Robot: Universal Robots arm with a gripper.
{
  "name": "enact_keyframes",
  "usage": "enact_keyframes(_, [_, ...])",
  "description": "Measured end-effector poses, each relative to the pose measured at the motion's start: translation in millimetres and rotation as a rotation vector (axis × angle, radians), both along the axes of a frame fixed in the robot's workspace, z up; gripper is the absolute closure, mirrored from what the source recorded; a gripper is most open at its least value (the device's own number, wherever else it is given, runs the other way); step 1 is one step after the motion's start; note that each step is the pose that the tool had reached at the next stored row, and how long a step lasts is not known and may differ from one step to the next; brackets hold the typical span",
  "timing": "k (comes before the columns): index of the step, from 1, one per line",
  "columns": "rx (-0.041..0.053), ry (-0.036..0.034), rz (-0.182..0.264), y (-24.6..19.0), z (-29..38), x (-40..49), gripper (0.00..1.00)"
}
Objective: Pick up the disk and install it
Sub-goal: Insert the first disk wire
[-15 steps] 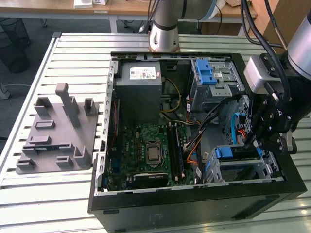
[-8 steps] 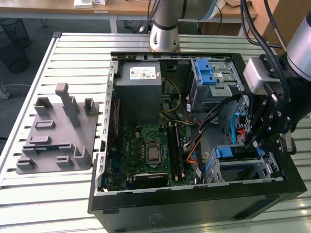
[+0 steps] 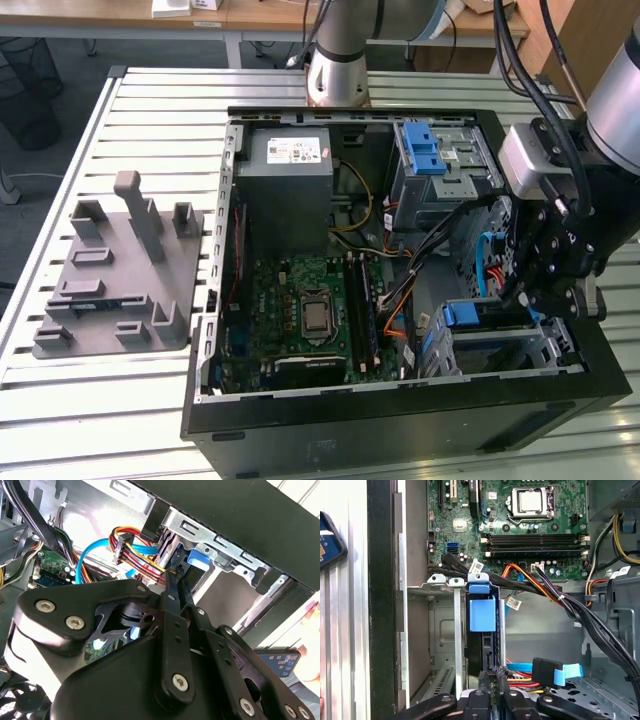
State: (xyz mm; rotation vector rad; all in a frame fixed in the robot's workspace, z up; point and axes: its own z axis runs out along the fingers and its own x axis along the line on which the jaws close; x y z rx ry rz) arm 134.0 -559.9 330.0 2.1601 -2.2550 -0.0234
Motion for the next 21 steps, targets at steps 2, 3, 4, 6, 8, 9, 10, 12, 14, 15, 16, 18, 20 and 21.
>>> enact_keyframes(2, [-0.0001,0.0000,0.000,0.0,-0.1,0.0,0.83])
enact_keyframes(3, [0.0001,0.0000,0.000,0.0,-0.2,0.0,0.83])
enact_keyframes(4, [0.0003,0.0000,0.000,0.0,-0.3,0.0,0.83])
enact_keyframes(6, [0.0004,0.0001,0.000,0.0,-0.5,0.0,0.82])
enact_keyframes(8, [0.0005,0.0001,0.000,0.0,0.0,0.0,0.76])
enact_keyframes(9, [0.0004,0.0000,0.000,0.0,1.1,0.0,0.76])
enact_keyframes(10, [0.0003,0.0000,0.000,0.0,2.6,0.0,0.76])
enact_keyframes(12, [0.0005,0.0000,0.000,0.0,6.2,0.0,0.76])
enact_keyframes(14, [0.0003,0.0000,0.000,0.0,9.3,0.0,0.76])
enact_keyframes(15, [0.0003,0.0000,0.000,0.0,10.1,0.0,0.76])
enact_keyframes(16, [0.0005,0.0000,0.000,0.0,10.2,0.0,0.76])
enact_keyframes(18, [0.0007,0.0000,0.000,0.0,10.2,0.0,0.77])
enact_keyframes(20, [0.0004,0.0000,0.000,0.0,10.4,0.0,0.89])
enact_keyframes(21, [0.0004,0.0000,0.000,0.0,10.4,0.0,0.89])
